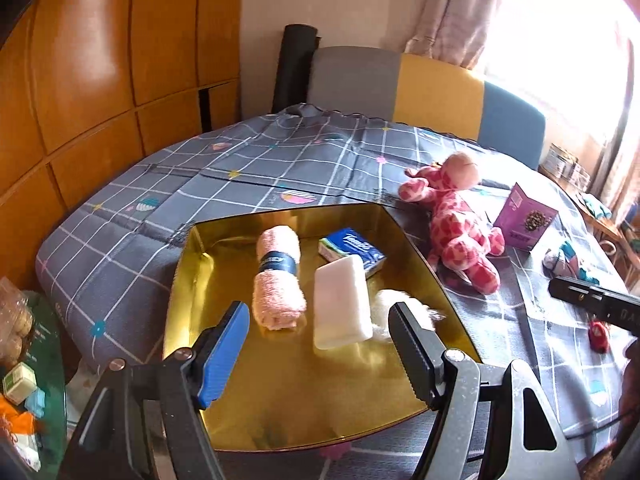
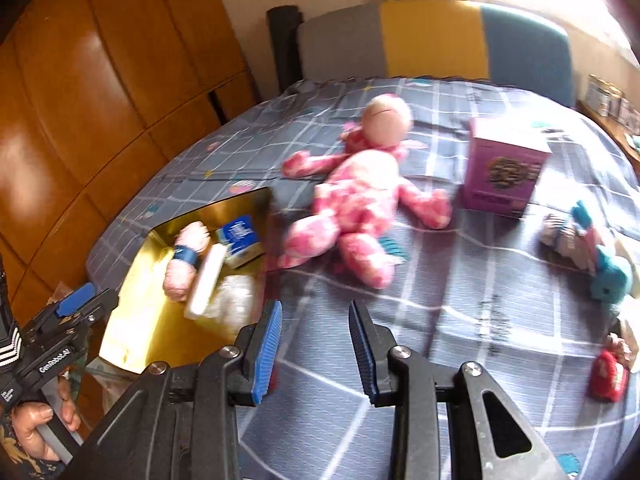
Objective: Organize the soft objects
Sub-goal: 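Move both open grippers back toward the pile of soft items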
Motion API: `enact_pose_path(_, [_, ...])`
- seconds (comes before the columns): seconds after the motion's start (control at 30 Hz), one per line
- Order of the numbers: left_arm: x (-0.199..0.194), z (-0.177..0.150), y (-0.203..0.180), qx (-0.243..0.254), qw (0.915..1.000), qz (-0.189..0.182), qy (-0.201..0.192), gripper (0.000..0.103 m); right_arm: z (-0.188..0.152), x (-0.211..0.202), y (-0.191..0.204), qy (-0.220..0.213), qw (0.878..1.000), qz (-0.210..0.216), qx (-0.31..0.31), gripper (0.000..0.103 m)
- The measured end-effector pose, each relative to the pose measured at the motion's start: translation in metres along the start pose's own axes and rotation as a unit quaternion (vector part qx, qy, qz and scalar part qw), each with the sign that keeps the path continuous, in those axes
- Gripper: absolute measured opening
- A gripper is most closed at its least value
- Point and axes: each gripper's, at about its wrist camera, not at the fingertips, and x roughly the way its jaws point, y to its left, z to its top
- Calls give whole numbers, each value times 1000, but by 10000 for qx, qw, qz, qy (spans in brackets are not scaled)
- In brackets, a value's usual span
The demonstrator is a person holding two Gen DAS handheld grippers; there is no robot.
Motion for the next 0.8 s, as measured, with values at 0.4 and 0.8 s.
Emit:
enact_pose_path(0.4, [1, 7, -53, 643, 9974, -331, 10, 73, -6, -42, -86, -320, 9947, -719, 654, 35])
enact_pose_path(0.8, [7, 3, -111, 1245, 9900, -652, 137, 73, -28, -75, -154, -506, 9814, -1271, 1344, 36])
